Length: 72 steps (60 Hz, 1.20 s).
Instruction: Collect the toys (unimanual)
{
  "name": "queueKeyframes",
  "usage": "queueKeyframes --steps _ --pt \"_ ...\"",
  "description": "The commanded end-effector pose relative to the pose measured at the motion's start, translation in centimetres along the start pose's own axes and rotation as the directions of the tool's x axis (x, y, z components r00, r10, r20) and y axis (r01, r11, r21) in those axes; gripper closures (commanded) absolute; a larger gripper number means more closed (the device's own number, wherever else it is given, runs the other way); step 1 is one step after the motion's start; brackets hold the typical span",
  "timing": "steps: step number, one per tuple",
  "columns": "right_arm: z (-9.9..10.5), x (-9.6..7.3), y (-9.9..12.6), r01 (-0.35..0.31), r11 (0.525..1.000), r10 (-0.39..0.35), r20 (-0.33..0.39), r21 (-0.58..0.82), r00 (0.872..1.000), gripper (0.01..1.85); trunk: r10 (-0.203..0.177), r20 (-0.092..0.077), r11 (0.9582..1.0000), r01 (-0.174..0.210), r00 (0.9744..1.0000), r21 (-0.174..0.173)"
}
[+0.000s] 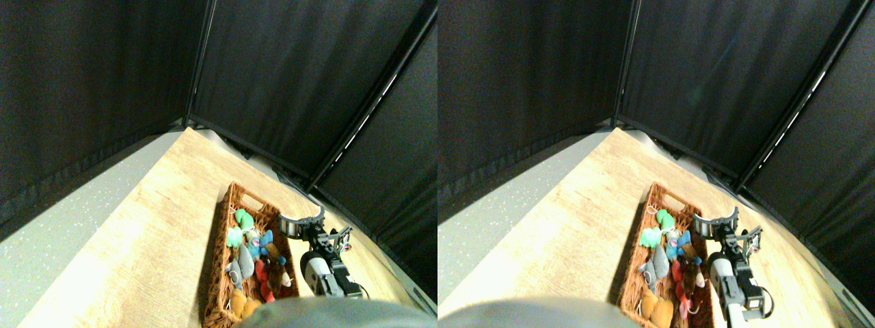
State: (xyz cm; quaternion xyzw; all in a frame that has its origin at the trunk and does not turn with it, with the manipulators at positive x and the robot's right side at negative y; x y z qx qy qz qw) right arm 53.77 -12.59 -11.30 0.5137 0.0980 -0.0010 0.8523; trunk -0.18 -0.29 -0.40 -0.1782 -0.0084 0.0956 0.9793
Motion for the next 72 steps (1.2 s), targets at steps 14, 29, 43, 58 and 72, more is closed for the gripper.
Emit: queueKeyframes --steps 14,29,43,58,72 --pt "8.9 -1.4 -4.3 -0.005 1.0 0.003 0.169 0.013 0.986 0.9 -0.088 -0.059 0.9907 0.093 0.9944 0.099" --pt "12.0 -4.5 -7.4 0.022 0.998 -0.039 0.285 0.064 0.958 0.88 -0.137 -0.099 0.9762 0.152 0.9856 0.155" --pt "12.6 -7.2 -10.0 0.06 0.993 -0.092 0.324 0.106 0.942 0.86 -0.154 -0.115 0.9698 0.172 0.9814 0.173" --pt "10.8 -9.0 -13.0 0.095 0.963 -0.162 0.256 0.252 0.953 0.9 -0.148 -0.125 0.9697 0.169 0.981 0.176" --pt "8.2 -9.5 -14.6 0.129 0.928 -0.207 0.196 0.349 0.958 0.99 -0.137 -0.121 0.975 0.156 0.9831 0.159"
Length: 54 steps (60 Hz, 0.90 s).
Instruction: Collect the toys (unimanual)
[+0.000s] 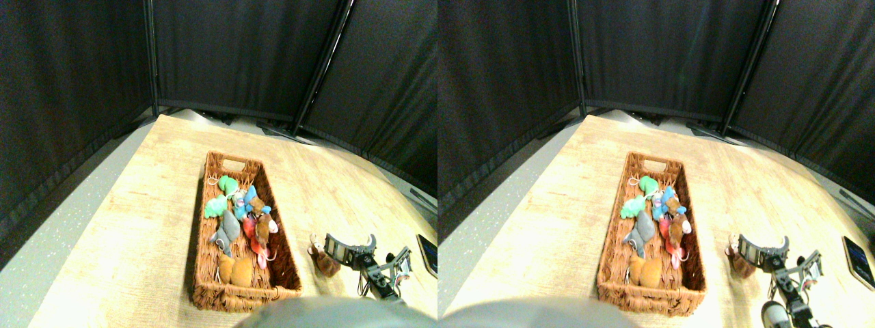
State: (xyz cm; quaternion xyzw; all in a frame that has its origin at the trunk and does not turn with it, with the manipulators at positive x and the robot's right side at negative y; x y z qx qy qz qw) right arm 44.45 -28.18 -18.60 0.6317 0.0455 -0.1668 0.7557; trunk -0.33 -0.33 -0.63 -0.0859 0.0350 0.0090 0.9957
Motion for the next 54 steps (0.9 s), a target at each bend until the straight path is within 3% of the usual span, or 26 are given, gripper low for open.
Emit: queueKeyframes --steps 1,16,23,34,39,54 --pt "-0.7 -0.2 -0.3 -0.03 1.0 0.03 -0.015 0.008 0.999 1.0 0.01 -0.009 0.9995 -0.01 0.9999 -0.028" --pt "-2.6 0.0 -1.3 0.029 0.999 -0.027 -0.059 0.032 0.998 0.98 0.02 -0.001 0.9986 -0.02 0.9998 -0.05" --pt "-2.8 0.9 -1.8 0.046 0.998 -0.043 -0.077 0.038 0.996 0.95 0.023 -0.003 0.9983 -0.023 0.9997 -0.054" --pt "-2.3 3.2 -3.3 0.106 0.993 -0.104 -0.046 0.055 0.994 0.98 0.028 -0.005 0.9981 -0.028 0.9996 -0.054" --pt "-2.1 3.9 -3.9 0.138 0.987 -0.139 0.003 0.076 0.99 1.0 0.027 -0.008 0.9984 -0.027 0.9996 -0.05" --pt "-1.3 4.7 -3.4 0.115 0.992 -0.116 0.024 0.045 0.993 0.99 0.021 -0.018 0.9991 -0.021 0.9996 -0.038"
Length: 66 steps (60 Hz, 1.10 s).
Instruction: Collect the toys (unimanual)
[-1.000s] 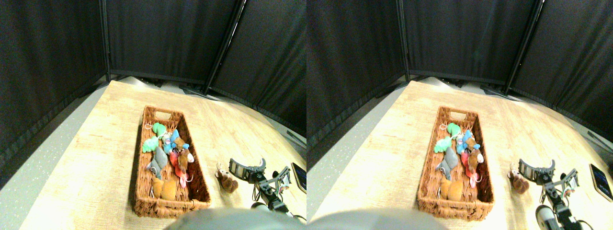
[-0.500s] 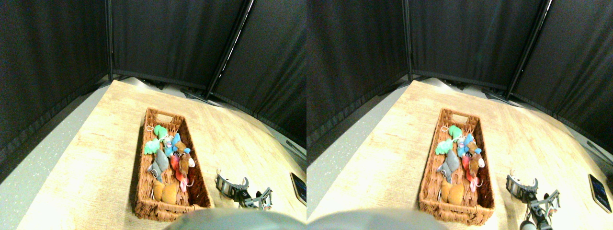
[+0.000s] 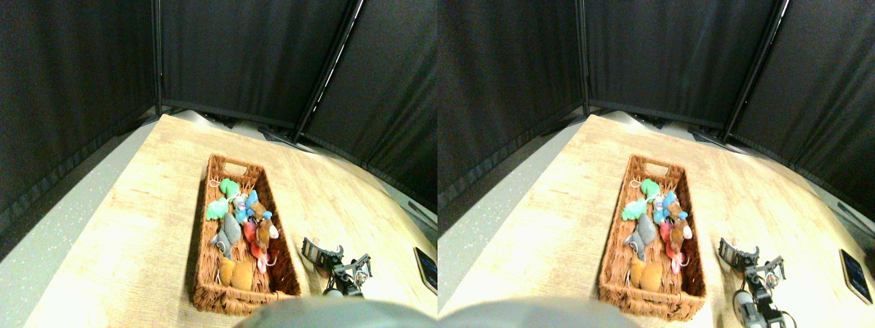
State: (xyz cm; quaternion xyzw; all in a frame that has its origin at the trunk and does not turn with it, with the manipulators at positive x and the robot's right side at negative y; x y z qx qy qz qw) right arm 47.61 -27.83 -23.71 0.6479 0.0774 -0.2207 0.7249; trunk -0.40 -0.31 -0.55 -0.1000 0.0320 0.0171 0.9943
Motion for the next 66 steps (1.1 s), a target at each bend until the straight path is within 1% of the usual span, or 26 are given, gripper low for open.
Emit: queueKeyframes --steps 1,5,8,11,12,13,16,19,22,23,24,35,37,41,43,45,49,50,54,58,63,66 --pt "0.5 0.3 0.4 -0.015 1.0 0.015 0.015 -0.014 1.0 0.99 0.006 -0.025 1.0 -0.006 0.9997 -0.008" --pt "0.6 0.1 0.7 -0.02 0.999 0.021 0.017 -0.036 1.0 1.0 0.005 -0.026 1.0 -0.005 0.9996 -0.007" --pt "0.7 -0.4 0.9 -0.039 0.999 0.039 0.016 -0.025 0.999 1.04 0.005 -0.027 1.0 -0.005 0.9996 -0.006" --pt "0.7 -0.7 1.1 -0.046 0.999 0.046 0.024 -0.003 0.999 1.06 0.004 -0.029 1.0 -0.004 0.9996 -0.004" --pt "0.9 -1.2 1.3 -0.056 0.998 0.057 0.038 -0.017 0.998 1.06 0.004 -0.029 1.0 -0.004 0.9996 -0.004" --pt "0.9 -1.2 1.3 -0.056 0.998 0.057 0.038 -0.017 0.998 1.06 0.004 -0.029 1.0 -0.004 0.9996 -0.004" --pt "0.8 -1.8 1.8 -0.056 0.998 0.056 0.027 -0.026 0.998 1.05 0.002 -0.031 1.0 -0.002 0.9995 -0.002" --pt "0.6 -2.4 2.2 -0.071 0.997 0.072 0.018 -0.014 0.997 1.07 -0.003 -0.03 1.0 0.003 0.9995 -0.001" --pt "0.5 -2.5 2.5 -0.077 0.997 0.077 0.01 -0.014 0.997 1.08 -0.003 -0.03 1.0 0.003 0.9995 -0.001" --pt "0.3 -2.6 2.7 -0.083 0.996 0.083 -0.007 -0.012 0.997 1.08 -0.003 -0.03 1.0 0.003 0.9995 -0.001" --pt "0.3 -2.6 2.8 -0.085 0.996 0.085 -0.008 -0.009 0.996 1.08 -0.008 -0.03 1.0 0.008 0.9995 0.001" --pt "-0.5 -2.2 2.6 -0.092 0.996 0.092 -0.004 0.014 0.996 1.08 -0.013 -0.029 0.9999 0.013 0.9995 -0.002" --pt "-0.5 -2.0 2.4 -0.094 0.995 0.094 0.004 0.017 0.996 1.08 -0.011 -0.032 0.9999 0.011 0.9994 -0.002" --pt "-0.5 -1.4 2.0 -0.086 0.996 0.086 0.007 0.024 0.996 1.08 -0.009 -0.03 0.9999 0.009 0.9995 -0.004" --pt "-0.4 -1.3 1.9 -0.081 0.996 0.081 0.006 0.028 0.997 1.08 -0.007 -0.033 1.0 0.007 0.9994 -0.005" --pt "-0.4 -1.0 1.6 -0.07 0.997 0.07 0.012 0.03 0.997 1.08 -0.007 -0.032 1.0 0.007 0.9995 -0.005" --pt "-0.4 -0.7 1.5 -0.072 0.997 0.071 0.022 0.017 0.997 1.08 -0.007 -0.032 1.0 0.007 0.9995 -0.005" --pt "-0.4 -0.7 1.5 -0.072 0.997 0.072 0.025 0.016 0.997 1.08 -0.009 -0.035 1.0 0.009 0.9993 -0.001" --pt "-0.2 -0.8 1.6 -0.073 0.997 0.073 0.035 0.018 0.997 1.08 -0.009 -0.035 1.0 0.009 0.9993 -0.001" --pt "0.1 -0.8 1.7 -0.074 0.997 0.073 0.054 0.033 0.996 1.09 -0.017 -0.034 0.9999 0.017 0.9993 0.0" --pt "0.4 -0.9 1.9 -0.079 0.997 0.078 0.055 0.018 0.995 1.1 -0.02 -0.036 0.9998 0.02 0.9992 0.005" --pt "0.6 -1.0 2.2 -0.094 0.995 0.095 0.062 -0.015 0.994 1.1 -0.024 -0.036 0.9997 0.024 0.9991 0.006"
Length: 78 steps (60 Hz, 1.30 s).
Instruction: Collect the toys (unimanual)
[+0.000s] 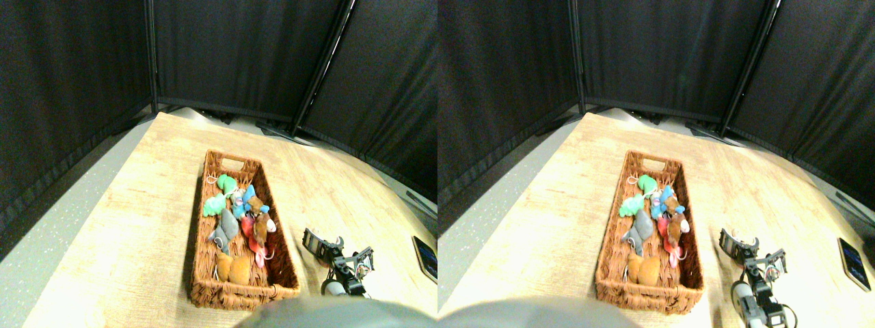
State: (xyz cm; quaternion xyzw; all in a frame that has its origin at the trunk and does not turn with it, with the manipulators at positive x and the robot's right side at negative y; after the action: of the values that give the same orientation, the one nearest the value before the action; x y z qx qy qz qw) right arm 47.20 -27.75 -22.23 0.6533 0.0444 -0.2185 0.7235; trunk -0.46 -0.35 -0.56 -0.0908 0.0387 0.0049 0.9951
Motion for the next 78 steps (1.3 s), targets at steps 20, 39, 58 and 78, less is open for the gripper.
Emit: queueKeyframes --steps 20,39,58,78 --pt "1.5 -0.4 1.0 -0.036 0.999 0.038 0.066 -0.032 0.997 1.07 -0.018 -0.024 0.9998 0.018 0.9996 -0.005" --pt "1.5 -0.3 -1.1 -0.005 0.999 0.001 0.073 0.046 0.997 1.09 -0.012 -0.024 0.9999 0.012 0.9996 -0.01" --pt "1.9 0.2 -1.8 0.021 0.998 -0.031 0.152 0.066 0.988 1.15 -0.013 -0.026 0.9999 0.013 0.9996 -0.01" --pt "1.3 0.9 -0.8 0.017 0.996 0.005 0.247 -0.089 0.969 1.68 -0.007 -0.028 0.9999 0.007 0.9996 -0.009"
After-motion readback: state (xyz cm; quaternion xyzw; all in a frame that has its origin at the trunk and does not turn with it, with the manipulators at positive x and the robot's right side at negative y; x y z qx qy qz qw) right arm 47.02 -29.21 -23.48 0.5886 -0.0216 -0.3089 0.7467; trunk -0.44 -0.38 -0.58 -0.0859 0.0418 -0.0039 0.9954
